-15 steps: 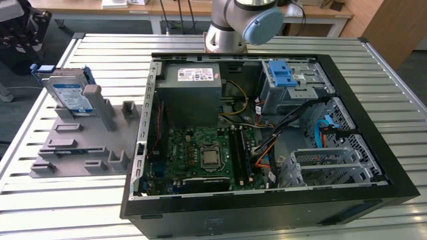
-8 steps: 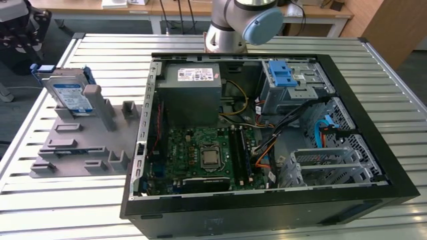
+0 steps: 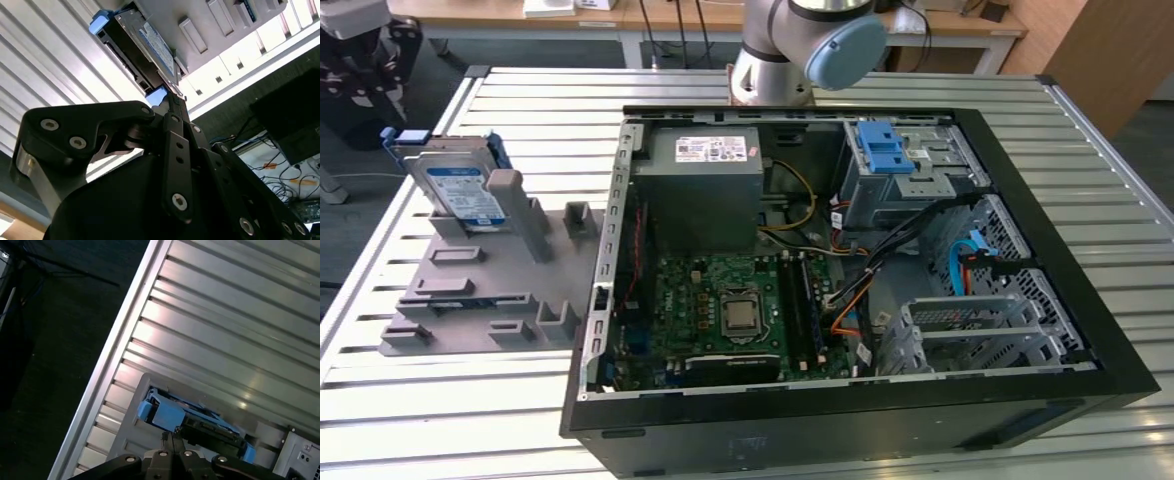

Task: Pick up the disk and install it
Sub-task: 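Pick up the disk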

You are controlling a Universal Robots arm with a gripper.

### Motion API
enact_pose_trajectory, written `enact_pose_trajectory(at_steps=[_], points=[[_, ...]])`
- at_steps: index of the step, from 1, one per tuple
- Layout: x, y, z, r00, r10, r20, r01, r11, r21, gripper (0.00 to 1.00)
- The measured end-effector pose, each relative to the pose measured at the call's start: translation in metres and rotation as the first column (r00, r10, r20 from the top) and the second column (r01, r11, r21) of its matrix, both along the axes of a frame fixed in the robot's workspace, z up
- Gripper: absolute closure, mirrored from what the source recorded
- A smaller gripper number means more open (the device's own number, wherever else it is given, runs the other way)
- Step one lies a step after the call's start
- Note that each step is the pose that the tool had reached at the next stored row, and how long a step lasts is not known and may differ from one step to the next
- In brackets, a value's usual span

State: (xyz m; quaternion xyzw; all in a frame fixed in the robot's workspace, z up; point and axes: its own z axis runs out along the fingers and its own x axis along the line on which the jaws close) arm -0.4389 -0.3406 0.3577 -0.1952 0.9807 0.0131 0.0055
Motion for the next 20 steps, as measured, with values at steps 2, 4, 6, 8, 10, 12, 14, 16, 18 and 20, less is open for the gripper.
enact_pose_trajectory(at_steps=[2, 4, 6, 8, 10, 12, 14, 16, 18, 20], points=[[0.0001, 0.0, -0.0002, 0.9994, 0.034, 0.0, -0.034, 0.9994, -0.0019, 0.89], [0.0, -0.0001, -0.0004, 0.9978, 0.066, -0.0002, -0.066, 0.9978, -0.0043, 0.89], [0.0, 0.0, -0.0007, 0.995, 0.099, -0.0003, -0.099, 0.995, -0.0051, 0.89], [0.0, 0.0, -0.0009, 0.9916, 0.129, -0.0003, -0.129, 0.9916, -0.0051, 0.89], [0.0, 0.0, -0.001, 0.9873, 0.159, -0.0004, -0.159, 0.9873, -0.0052, 0.89], [0.0, 0.0, -0.0012, 0.9824, 0.187, -0.0003, -0.187, 0.9824, -0.0051, 0.89], [0.0, 0.0, -0.0013, 0.9775, 0.211, -0.0004, -0.211, 0.9775, -0.0052, 0.89], [0.0, 0.0, -0.0013, 0.9745, 0.224, -0.0003, -0.224, 0.9745, -0.0053, 0.89], [0.0, 0.0, -0.0014, 0.9742, 0.226, -0.0002, -0.226, 0.9742, -0.0054, 0.89], [0.0, 0.0, -0.0013, 0.9742, 0.226, -0.0003, -0.226, 0.9742, -0.0054, 0.89]])
